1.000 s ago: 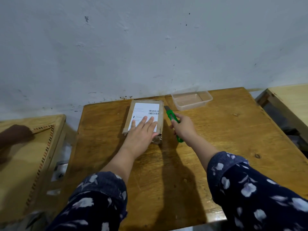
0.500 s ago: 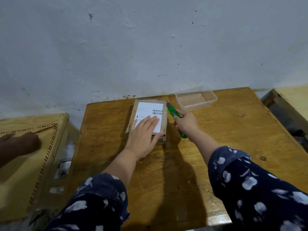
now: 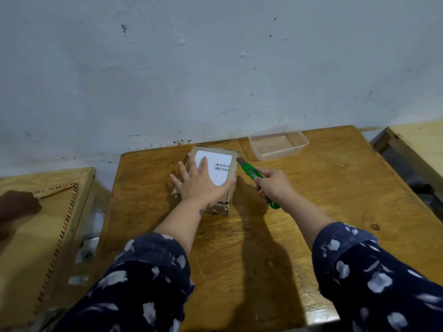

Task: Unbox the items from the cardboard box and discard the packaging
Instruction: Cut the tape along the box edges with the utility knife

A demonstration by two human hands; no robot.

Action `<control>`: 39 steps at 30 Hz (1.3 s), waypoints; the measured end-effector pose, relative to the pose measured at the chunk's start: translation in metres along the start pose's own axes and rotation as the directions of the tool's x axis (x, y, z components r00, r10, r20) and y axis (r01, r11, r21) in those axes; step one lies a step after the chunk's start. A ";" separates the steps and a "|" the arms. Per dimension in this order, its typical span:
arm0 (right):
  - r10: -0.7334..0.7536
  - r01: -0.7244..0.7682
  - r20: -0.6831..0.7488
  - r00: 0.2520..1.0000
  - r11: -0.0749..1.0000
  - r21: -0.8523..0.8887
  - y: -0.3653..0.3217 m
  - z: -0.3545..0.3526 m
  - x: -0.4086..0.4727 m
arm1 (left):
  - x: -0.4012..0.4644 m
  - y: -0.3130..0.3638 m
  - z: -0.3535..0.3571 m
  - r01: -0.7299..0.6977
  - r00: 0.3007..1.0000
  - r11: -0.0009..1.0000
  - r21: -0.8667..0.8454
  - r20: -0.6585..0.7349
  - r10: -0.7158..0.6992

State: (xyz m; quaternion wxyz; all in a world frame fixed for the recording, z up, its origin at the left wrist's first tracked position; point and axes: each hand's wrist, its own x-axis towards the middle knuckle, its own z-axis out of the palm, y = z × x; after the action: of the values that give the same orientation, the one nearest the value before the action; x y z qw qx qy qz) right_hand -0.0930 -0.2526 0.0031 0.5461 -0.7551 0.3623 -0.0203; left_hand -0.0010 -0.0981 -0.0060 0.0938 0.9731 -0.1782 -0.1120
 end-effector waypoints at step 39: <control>0.019 -0.021 0.066 0.998 0.999 0.026 0.004 -0.018 -0.022 | 0.011 -0.007 -0.012 -0.068 0.995 0.997 -0.024 0.069 0.069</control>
State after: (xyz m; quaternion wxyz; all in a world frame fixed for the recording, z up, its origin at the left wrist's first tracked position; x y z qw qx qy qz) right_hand -0.1184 -0.2551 0.0149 0.5681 -0.7441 0.3515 0.0053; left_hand 0.0145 -0.0945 0.0016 0.1020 0.9608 -0.2134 -0.1447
